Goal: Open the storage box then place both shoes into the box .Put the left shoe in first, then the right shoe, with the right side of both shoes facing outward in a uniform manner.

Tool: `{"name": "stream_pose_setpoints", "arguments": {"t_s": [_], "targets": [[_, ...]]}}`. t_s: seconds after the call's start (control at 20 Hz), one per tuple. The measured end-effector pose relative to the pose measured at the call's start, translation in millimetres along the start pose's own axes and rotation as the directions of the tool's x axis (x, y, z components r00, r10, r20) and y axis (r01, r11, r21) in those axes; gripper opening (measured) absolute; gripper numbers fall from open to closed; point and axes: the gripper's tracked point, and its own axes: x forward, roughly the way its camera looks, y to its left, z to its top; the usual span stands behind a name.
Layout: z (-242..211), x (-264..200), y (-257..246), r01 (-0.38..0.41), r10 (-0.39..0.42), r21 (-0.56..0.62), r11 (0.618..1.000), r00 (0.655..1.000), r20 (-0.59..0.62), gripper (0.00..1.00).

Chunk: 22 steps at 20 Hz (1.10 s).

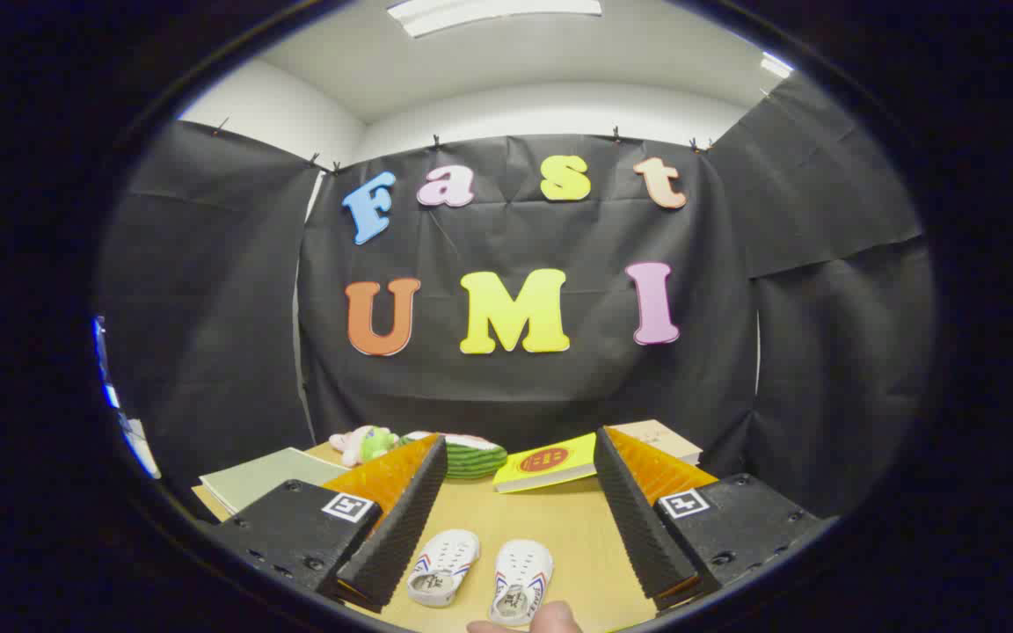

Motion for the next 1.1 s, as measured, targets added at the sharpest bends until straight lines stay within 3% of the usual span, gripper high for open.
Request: {"name": "stream_pose_setpoints", "arguments": {"t_s": [0.3, 0.85, 1.1], "targets": [[-10, 11, 22, -0.082, 0.082, 0.001, 0.997, 0.995, -0.059, 1.00], [-12, 21, 44, -0.139, 0.140, 0.018, 0.990, 0.986, -0.096, 1.00], [-21, 24, 94, -0.309, 0.317, 0.075, 0.948, 0.937, -0.147, 1.00]]}}
